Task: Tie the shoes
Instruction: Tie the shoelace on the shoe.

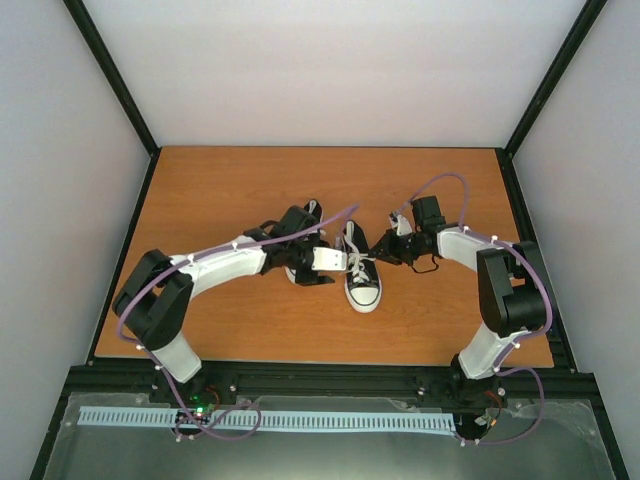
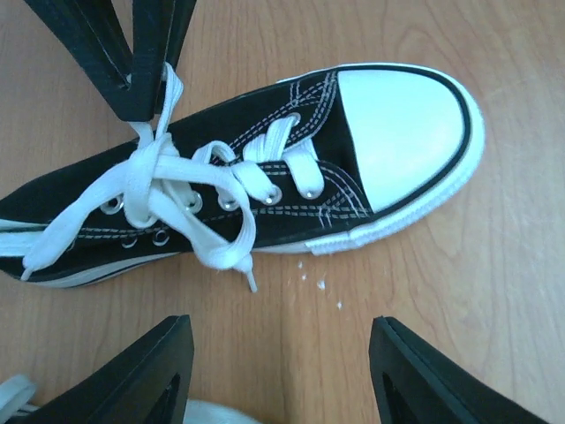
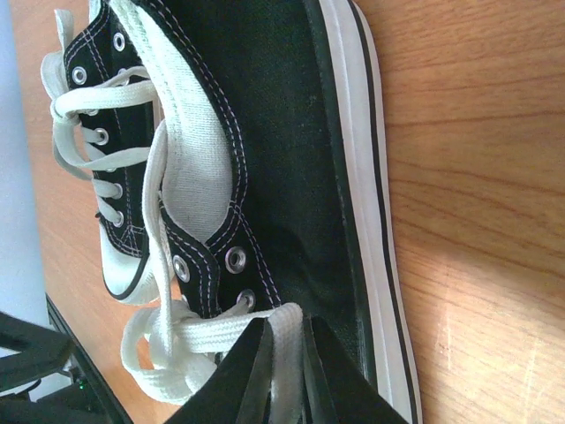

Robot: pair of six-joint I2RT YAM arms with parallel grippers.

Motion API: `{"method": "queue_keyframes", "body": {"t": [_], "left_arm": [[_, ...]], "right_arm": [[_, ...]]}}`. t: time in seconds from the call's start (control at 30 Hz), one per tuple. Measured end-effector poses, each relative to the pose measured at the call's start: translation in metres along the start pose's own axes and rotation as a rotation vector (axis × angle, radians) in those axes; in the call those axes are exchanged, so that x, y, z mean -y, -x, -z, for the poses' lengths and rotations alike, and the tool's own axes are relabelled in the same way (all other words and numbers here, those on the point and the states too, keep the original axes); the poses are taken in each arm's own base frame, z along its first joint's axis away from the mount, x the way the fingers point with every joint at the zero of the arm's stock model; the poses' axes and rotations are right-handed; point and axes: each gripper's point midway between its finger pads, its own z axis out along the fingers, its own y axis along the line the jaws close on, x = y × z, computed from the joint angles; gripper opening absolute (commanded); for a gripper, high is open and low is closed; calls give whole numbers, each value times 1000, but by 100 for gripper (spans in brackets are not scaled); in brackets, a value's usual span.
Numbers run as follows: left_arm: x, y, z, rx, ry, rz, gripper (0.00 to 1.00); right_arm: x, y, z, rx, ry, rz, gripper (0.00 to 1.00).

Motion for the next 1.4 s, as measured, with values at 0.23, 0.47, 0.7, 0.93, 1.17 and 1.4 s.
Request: {"method": "queue_keyframes", "body": {"t": [0.23, 0.47, 0.7, 0.93, 1.17, 1.4], "left_arm": [[-14, 2, -38, -19, 138, 123, 56], [-25, -4, -57, -27, 197, 200, 49], [-29, 0, -57, -10, 213, 201, 52], [-23, 0, -60, -3, 185, 188, 27], [-20, -4, -60, -25, 177, 198, 4], [-16, -2, -47, -36, 170, 207, 2]], "right_arm": [[1, -3, 0, -9, -5, -3, 9], [1, -2, 0, -8, -5, -9, 8], [0, -1, 0, -3, -2, -4, 8], [0, -1, -1, -5, 0, -4, 7], [0, -1, -1, -5, 1, -4, 3], [0, -2, -1, -7, 1, -5, 3]]}}
